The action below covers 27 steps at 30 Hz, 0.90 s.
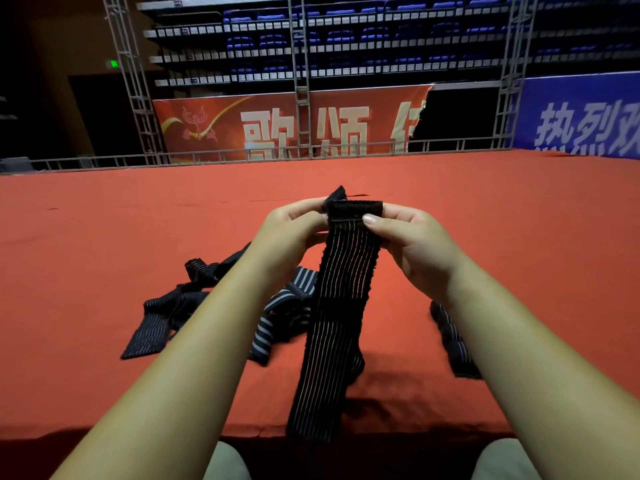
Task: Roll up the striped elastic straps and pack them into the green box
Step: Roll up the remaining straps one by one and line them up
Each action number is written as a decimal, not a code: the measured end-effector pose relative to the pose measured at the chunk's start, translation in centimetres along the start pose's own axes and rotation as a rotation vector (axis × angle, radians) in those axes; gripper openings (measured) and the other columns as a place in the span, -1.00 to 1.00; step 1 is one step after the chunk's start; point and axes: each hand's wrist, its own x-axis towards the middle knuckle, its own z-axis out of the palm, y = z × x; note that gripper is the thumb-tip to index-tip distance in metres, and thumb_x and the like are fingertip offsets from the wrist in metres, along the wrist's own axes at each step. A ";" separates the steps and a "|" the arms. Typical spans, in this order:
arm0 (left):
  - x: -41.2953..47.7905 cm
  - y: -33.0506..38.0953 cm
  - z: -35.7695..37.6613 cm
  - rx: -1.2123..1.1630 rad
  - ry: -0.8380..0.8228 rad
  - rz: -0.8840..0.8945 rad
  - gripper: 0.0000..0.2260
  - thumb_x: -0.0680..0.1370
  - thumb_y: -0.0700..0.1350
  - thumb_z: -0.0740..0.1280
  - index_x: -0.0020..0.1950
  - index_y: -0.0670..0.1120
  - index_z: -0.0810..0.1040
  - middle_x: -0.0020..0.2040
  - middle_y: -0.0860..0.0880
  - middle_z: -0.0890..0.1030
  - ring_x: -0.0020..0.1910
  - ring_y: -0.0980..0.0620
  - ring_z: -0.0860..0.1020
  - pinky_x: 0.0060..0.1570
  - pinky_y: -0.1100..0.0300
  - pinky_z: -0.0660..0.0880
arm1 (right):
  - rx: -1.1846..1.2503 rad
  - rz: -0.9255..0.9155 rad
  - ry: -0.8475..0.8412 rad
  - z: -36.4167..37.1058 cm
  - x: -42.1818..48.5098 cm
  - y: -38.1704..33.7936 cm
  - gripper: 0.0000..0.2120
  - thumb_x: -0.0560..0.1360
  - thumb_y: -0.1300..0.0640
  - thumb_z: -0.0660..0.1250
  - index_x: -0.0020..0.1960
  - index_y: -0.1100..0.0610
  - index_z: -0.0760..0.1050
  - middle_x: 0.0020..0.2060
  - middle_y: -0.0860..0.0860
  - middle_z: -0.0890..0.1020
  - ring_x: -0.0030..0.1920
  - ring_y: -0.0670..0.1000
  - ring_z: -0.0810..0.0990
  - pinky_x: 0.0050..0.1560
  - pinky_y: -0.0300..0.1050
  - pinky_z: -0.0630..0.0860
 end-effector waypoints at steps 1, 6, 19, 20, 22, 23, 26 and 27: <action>-0.1 0.2 0.0 -0.014 -0.011 0.003 -0.74 0.63 -0.27 0.40 0.30 -0.14 0.73 0.19 -0.16 0.76 0.22 -0.14 0.72 0.26 0.01 0.61 | -0.002 -0.001 0.000 0.0 0.0 -0.1 -0.65 0.59 0.14 0.36 0.31 0.24 0.67 0.26 0.28 0.69 0.23 0.15 0.65 0.49 0.29 0.41; 0.1 0.2 0.2 -0.004 0.098 0.027 -0.80 0.67 -0.24 0.42 0.28 -0.17 0.73 0.11 -0.15 0.78 0.15 -0.16 0.75 0.19 0.00 0.67 | -0.039 0.003 -0.005 0.0 -0.1 -0.4 -0.68 0.60 0.13 0.37 0.29 0.21 0.68 0.23 0.23 0.72 0.22 0.16 0.66 0.47 0.27 0.44; 2.9 4.4 -1.7 0.008 0.302 0.119 -0.84 0.68 -0.16 0.44 0.21 -0.18 0.72 0.08 -0.17 0.78 0.06 -0.11 0.75 0.15 -0.08 0.71 | 0.079 0.001 0.137 -1.7 -0.4 -4.4 -0.70 0.53 0.12 0.49 0.22 0.22 0.70 0.09 0.19 0.76 0.00 0.06 0.72 0.06 -0.10 0.67; 3.0 4.8 -1.5 0.000 0.282 0.124 -0.84 0.68 -0.16 0.43 0.21 -0.18 0.72 0.07 -0.16 0.79 0.07 -0.11 0.75 0.11 -0.04 0.71 | 0.084 -0.005 0.131 -1.7 -0.3 -4.8 -0.68 0.50 0.10 0.49 0.21 0.22 0.70 0.10 0.21 0.76 0.02 0.07 0.72 0.08 -0.10 0.67; 2.8 5.5 -1.0 -0.007 0.243 0.133 -0.86 0.69 -0.17 0.42 0.20 -0.15 0.73 0.05 -0.13 0.79 0.05 -0.09 0.76 0.05 0.03 0.70 | 0.062 -0.036 0.132 -1.4 -0.1 -5.4 -0.67 0.51 0.09 0.50 0.21 0.23 0.70 0.14 0.26 0.74 0.04 0.12 0.71 0.11 -0.06 0.66; 2.6 5.8 -0.7 -0.008 0.224 0.138 -0.86 0.69 -0.17 0.42 0.20 -0.15 0.74 0.05 -0.13 0.79 0.06 -0.10 0.77 0.06 0.02 0.70 | 0.033 -0.050 0.145 -1.2 0.1 -5.6 -0.71 0.54 0.11 0.50 0.20 0.23 0.70 0.13 0.27 0.74 0.03 0.13 0.71 0.09 -0.03 0.65; 2.2 6.1 0.3 -0.020 0.170 0.150 -0.82 0.68 -0.16 0.43 0.24 -0.19 0.73 0.08 -0.19 0.78 0.12 -0.21 0.76 0.12 -0.03 0.71 | -0.061 -0.079 0.199 -0.6 0.7 -5.8 -0.81 0.62 0.12 0.47 0.16 0.20 0.72 0.04 0.20 0.78 -0.05 0.09 0.71 -0.01 0.01 0.62; 2.0 6.1 0.6 -0.037 0.160 0.146 -0.80 0.68 -0.17 0.44 0.25 -0.20 0.73 0.08 -0.20 0.78 0.10 -0.20 0.76 0.08 0.00 0.71 | -0.095 -0.083 0.216 -0.4 0.9 -5.7 -0.80 0.63 0.08 0.48 0.15 0.19 0.73 0.01 0.18 0.79 -0.07 0.09 0.69 -0.03 0.04 0.57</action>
